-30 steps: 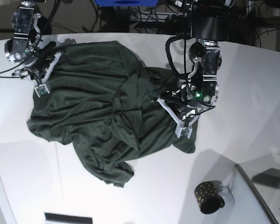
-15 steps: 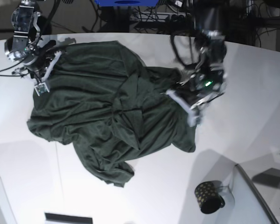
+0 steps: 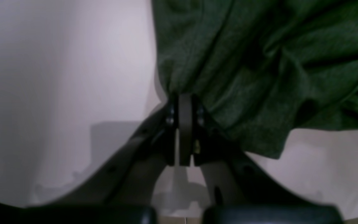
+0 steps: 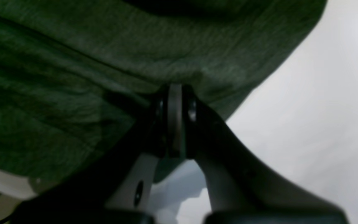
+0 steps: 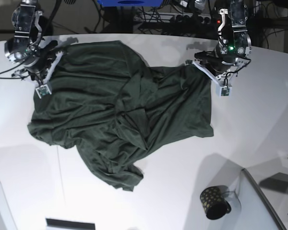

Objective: Layout the t-shirt on the table in an organized manner, then fold the t-shirt properly
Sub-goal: 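Grasp the bunched fabric with the left gripper and drag it outward, then grasp the shirt's side edge with the left gripper and pull it away, then hold the shirt with both grippers and stretch it apart across the table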

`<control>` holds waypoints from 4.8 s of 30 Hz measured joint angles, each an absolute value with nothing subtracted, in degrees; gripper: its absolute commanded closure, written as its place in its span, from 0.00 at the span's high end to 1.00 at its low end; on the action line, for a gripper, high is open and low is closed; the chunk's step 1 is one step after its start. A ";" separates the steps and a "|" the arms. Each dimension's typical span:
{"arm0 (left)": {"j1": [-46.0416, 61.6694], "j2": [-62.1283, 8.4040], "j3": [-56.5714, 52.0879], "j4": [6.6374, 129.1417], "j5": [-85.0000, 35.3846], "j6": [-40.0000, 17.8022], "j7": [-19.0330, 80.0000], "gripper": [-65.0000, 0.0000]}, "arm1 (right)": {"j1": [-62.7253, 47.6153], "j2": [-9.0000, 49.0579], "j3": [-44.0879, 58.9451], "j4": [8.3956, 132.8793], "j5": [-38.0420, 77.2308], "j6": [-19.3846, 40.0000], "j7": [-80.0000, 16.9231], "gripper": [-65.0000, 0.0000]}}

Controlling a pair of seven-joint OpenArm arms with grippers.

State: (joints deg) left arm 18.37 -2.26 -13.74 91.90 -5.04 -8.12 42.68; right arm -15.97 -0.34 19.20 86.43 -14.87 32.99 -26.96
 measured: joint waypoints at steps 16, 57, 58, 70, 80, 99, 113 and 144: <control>25.12 -2.33 -15.09 107.26 -6.07 -8.51 42.76 0.41 | -16.56 -0.32 19.11 89.89 -14.96 33.01 -27.00 0.02; -8.99 -3.27 -21.91 70.67 -4.82 -7.70 35.70 0.00 | -16.47 -0.38 12.21 89.89 -14.83 37.17 -26.98 0.02; -9.04 -3.95 -22.00 71.33 -5.02 -7.73 35.81 0.00 | -16.25 -0.43 11.57 89.89 -14.87 37.17 -26.98 0.02; -4.51 -6.39 -30.61 82.67 -5.21 -8.32 36.64 0.00 | -6.37 1.87 18.24 74.02 -12.38 37.93 -23.66 0.02; 3.90 -7.44 -30.65 89.47 -5.80 -8.80 36.32 0.00 | -6.44 4.36 21.26 73.32 -12.60 37.93 -23.66 0.02; 16.95 -1.10 -34.11 89.41 -5.74 -8.49 24.40 0.00 | -20.84 -0.32 14.04 99.33 -14.87 37.52 -26.15 0.03; 20.69 -1.06 -34.44 89.65 -5.69 -8.36 24.38 0.00 | -26.87 -0.47 -2.28 99.90 -15.03 37.58 -27.00 0.54; 20.80 -1.10 -34.52 89.52 -5.72 -8.36 24.38 0.00 | -27.49 -0.21 -3.27 104.25 -15.03 37.56 -32.29 0.00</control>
State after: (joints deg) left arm 20.80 -1.10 -34.52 89.52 -5.72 -8.36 24.38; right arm -27.49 -0.21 -3.27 104.25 -15.03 37.56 -32.29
